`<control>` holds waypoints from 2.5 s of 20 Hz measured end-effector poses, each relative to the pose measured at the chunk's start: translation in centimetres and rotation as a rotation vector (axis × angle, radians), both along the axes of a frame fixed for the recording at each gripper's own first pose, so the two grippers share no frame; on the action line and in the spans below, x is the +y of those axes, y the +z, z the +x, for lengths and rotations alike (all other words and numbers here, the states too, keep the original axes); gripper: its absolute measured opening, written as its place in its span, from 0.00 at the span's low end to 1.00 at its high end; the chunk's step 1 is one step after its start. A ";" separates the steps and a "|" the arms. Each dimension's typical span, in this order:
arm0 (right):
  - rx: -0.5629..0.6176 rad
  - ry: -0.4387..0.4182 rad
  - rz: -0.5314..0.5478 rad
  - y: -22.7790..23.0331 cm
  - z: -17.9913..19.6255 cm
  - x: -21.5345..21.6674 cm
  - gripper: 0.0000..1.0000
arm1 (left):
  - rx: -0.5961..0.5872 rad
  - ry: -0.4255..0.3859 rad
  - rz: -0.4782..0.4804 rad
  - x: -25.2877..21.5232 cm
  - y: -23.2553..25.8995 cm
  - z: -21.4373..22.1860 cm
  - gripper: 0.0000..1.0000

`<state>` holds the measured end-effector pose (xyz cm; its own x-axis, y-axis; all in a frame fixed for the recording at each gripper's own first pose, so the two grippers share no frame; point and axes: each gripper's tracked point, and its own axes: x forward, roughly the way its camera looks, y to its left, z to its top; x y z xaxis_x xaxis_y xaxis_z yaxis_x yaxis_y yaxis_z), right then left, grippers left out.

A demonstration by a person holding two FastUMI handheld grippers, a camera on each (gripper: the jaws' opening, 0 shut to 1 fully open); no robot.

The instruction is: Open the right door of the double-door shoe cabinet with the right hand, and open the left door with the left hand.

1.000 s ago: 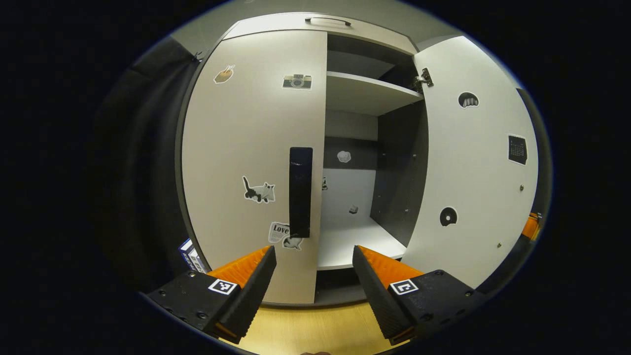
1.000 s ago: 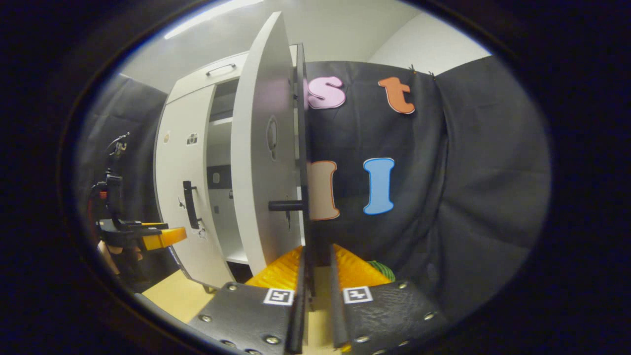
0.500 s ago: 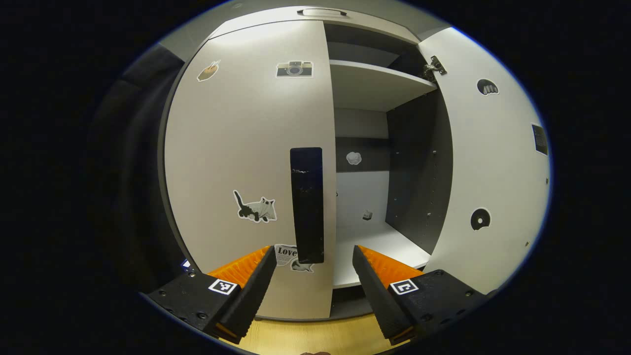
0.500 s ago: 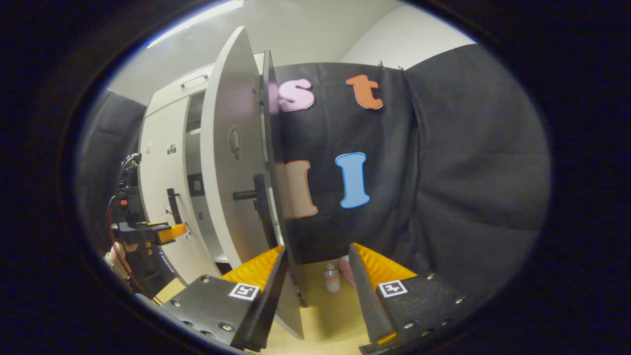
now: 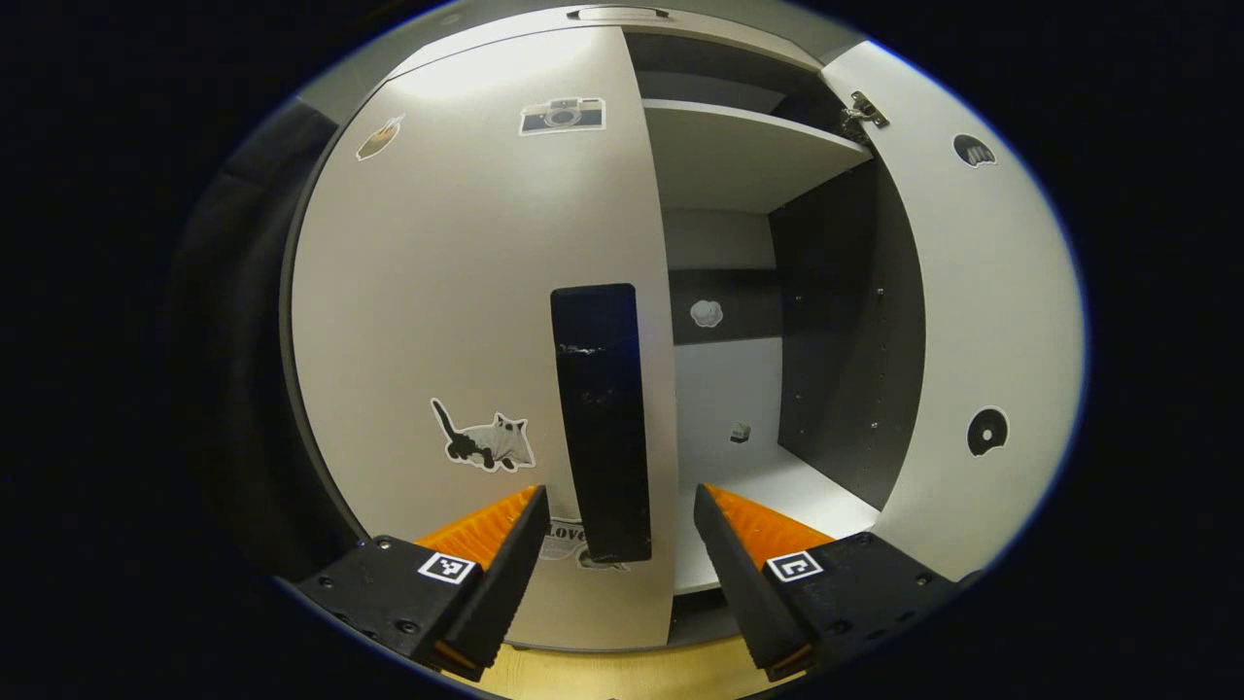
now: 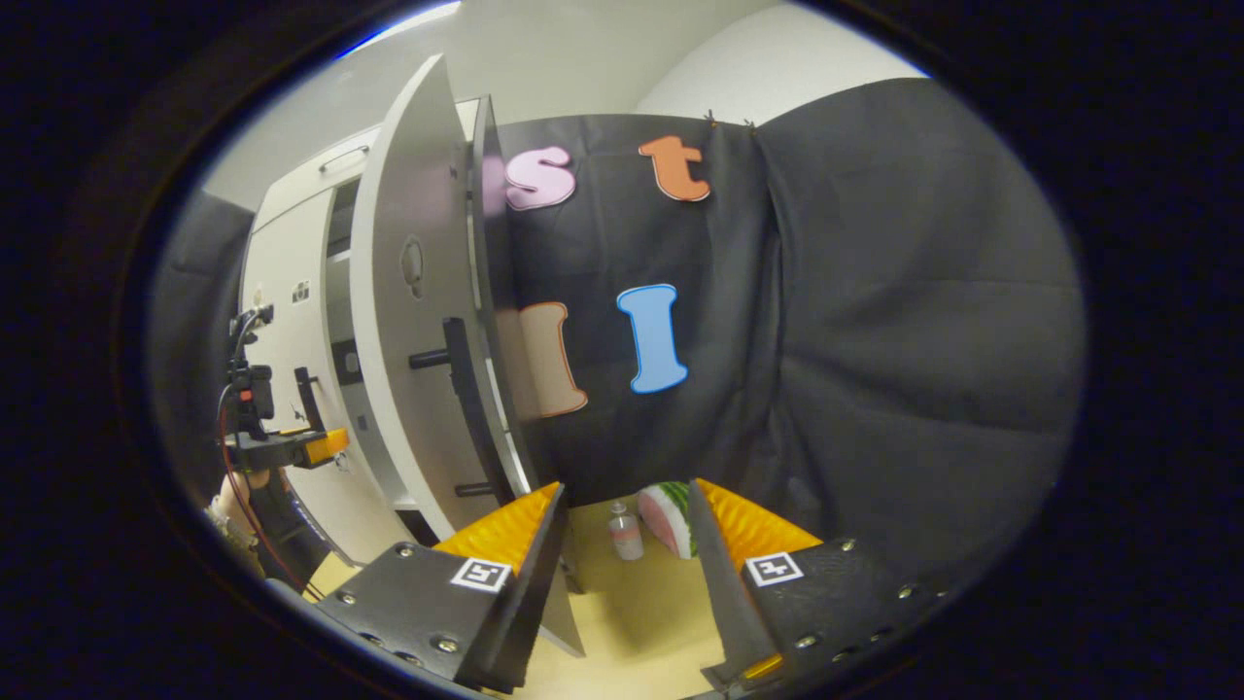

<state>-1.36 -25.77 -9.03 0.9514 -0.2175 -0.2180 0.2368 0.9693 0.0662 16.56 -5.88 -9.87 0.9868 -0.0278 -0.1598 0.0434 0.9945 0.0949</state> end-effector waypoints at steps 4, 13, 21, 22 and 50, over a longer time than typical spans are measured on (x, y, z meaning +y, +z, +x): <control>0.007 -0.028 0.020 -0.4 -0.8 -0.6 0.69 | -0.012 0.039 0.003 0.7 -0.1 0.3 0.81; 0.009 -0.030 0.052 -0.4 -2.9 -0.3 0.73 | 0.000 0.017 -0.030 0.3 -0.5 0.3 0.33; 0.025 -0.033 0.062 -0.8 -5.6 0.4 0.73 | 0.005 -0.021 -0.036 0.4 -0.1 -1.4 0.26; 0.023 -0.032 0.067 -0.7 -5.9 0.7 0.69 | 0.003 -0.028 -0.039 0.5 0.1 -1.9 0.24; 0.040 0.100 0.099 -1.5 -4.8 6.2 0.77 | 0.014 -0.142 -0.124 4.8 0.4 -8.9 0.23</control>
